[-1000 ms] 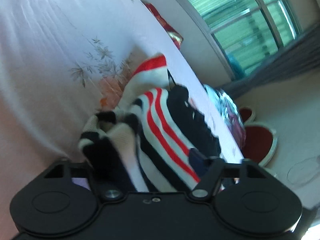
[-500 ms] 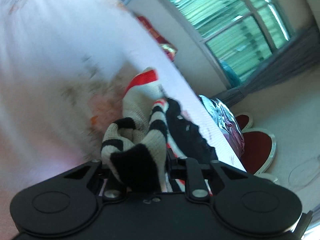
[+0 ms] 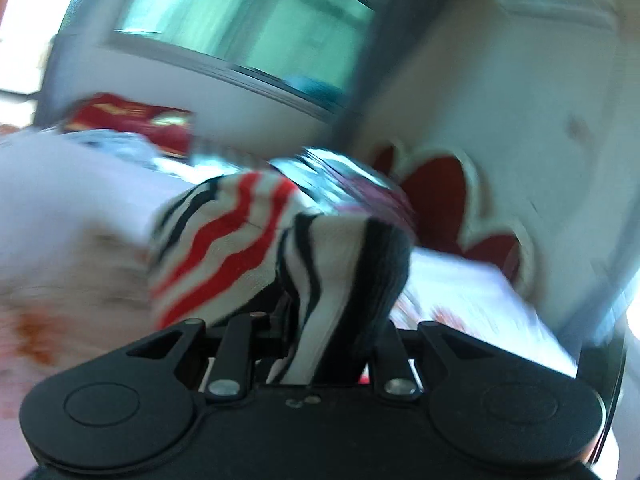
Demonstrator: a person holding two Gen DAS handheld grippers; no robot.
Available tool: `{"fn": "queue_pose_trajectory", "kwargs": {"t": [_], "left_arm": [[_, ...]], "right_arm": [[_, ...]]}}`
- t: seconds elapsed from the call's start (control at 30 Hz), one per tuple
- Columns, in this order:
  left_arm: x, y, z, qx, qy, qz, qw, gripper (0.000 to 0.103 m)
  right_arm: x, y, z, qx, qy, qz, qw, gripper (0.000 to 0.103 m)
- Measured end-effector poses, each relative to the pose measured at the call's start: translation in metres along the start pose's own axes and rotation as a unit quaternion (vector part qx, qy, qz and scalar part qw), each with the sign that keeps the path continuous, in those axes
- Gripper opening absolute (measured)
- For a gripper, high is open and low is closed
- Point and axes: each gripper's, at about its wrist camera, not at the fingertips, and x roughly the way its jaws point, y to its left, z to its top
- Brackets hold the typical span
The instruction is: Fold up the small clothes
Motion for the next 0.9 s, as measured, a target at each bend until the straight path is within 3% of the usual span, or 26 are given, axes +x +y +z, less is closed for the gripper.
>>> {"fn": "queue_pose_trajectory", "kwargs": {"t": [0.13, 0.2, 0.23, 0.3, 0.37, 0.47, 0.6, 0.73, 0.9], "left_arm": [[0.044, -0.049, -0.041, 0.081, 0.072, -0.021, 0.9939, 0.018], [0.057, -0.065, -0.065, 0.125, 0.109, -0.010, 0.9861, 0.023], [0.057, -0.070, -0.074, 0.144, 0.108, -0.003, 0.9836, 0.027], [0.051, -0.076, -0.081, 0.163, 0.105, 0.000, 0.9810, 0.039], [0.045, -0.081, -0.081, 0.169, 0.112, -0.016, 0.9792, 0.062], [0.019, -0.080, -0.079, 0.179, 0.118, -0.059, 0.9749, 0.070], [-0.015, -0.068, -0.071, 0.141, 0.107, -0.059, 0.9825, 0.070], [-0.038, -0.033, -0.051, 0.092, 0.066, -0.001, 0.9936, 0.070], [-0.035, 0.005, -0.038, 0.043, 0.061, 0.059, 0.9955, 0.069]], "right_arm": [[-0.016, -0.046, 0.001, 0.028, -0.004, -0.043, 0.999, 0.063], [-0.023, -0.065, 0.001, 0.043, -0.002, -0.051, 0.998, 0.063], [-0.026, -0.071, 0.001, 0.048, -0.001, -0.049, 0.998, 0.063], [-0.032, -0.079, 0.005, 0.057, -0.004, -0.041, 0.998, 0.062], [-0.033, -0.081, 0.011, 0.067, -0.004, -0.020, 0.998, 0.062], [-0.031, -0.074, 0.019, 0.081, 0.002, 0.024, 0.996, 0.062], [-0.009, -0.061, 0.027, 0.091, 0.045, 0.086, 0.991, 0.062], [0.025, -0.053, 0.022, 0.101, 0.090, 0.104, 0.985, 0.062], [0.043, -0.047, 0.018, 0.104, 0.096, 0.105, 0.984, 0.059]]}}
